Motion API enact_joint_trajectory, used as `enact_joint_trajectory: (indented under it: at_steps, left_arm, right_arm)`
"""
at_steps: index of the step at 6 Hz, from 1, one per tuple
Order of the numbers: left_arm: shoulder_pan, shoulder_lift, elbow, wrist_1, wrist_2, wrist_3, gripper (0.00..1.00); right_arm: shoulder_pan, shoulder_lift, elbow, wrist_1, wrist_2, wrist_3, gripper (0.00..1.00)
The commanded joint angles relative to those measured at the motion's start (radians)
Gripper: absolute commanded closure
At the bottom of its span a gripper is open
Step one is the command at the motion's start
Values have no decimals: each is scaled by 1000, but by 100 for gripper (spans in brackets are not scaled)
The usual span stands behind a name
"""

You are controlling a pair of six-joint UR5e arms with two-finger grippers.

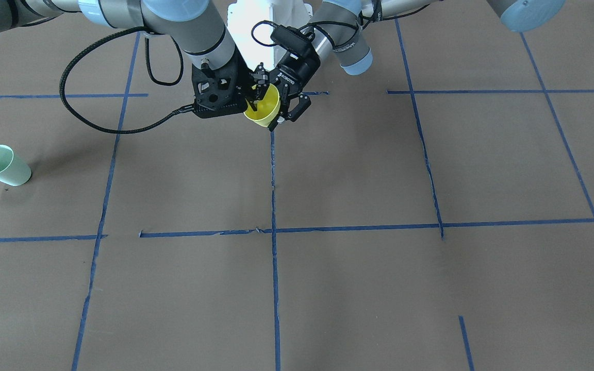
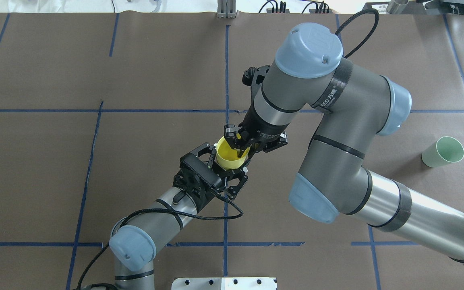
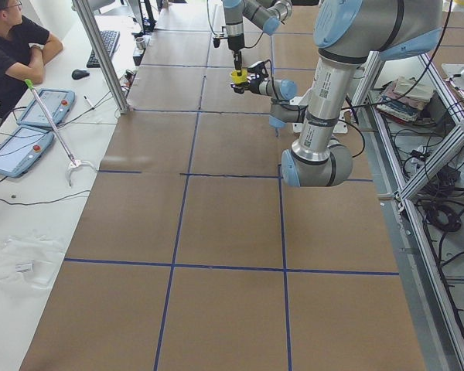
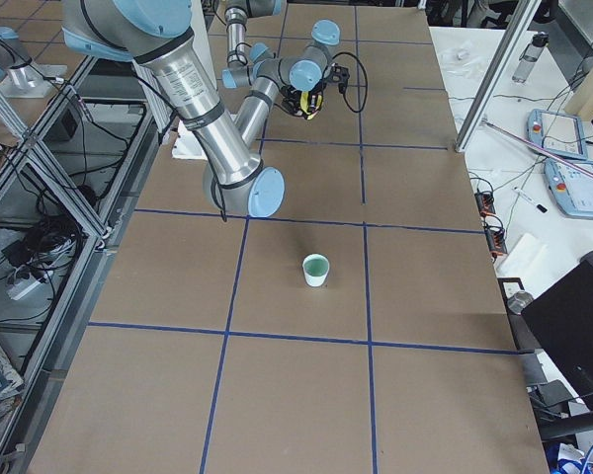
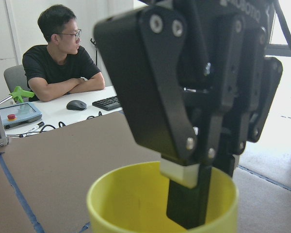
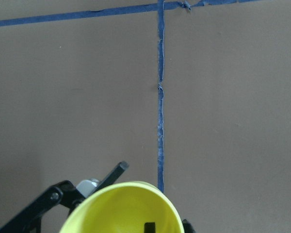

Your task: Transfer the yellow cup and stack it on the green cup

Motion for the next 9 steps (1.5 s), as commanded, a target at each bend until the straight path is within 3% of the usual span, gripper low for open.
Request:
enact_joint_trajectory:
  at_steps: [1, 2, 3, 5, 7, 9]
  left_arm:
    - [0, 1, -5, 0, 4, 0, 16]
    - [0, 1, -3, -1, 28, -1, 7]
    - [0, 1, -5, -1, 30, -1, 4]
    - [0, 2, -8, 0, 33, -1, 0]
    - [0, 4, -11, 0, 33, 0, 0]
    - [0, 4, -11, 12, 33, -1, 1]
  right_arm:
    - [1, -22, -1, 65, 2, 6, 80]
    - [2, -22, 2, 67, 2, 6, 97]
    - [2, -22, 4, 67, 2, 7, 100]
    - [8, -22, 8, 67, 0, 26, 100]
    - [101, -28, 9, 68, -3, 120, 100]
    - [256, -167, 77, 68, -12, 118, 100]
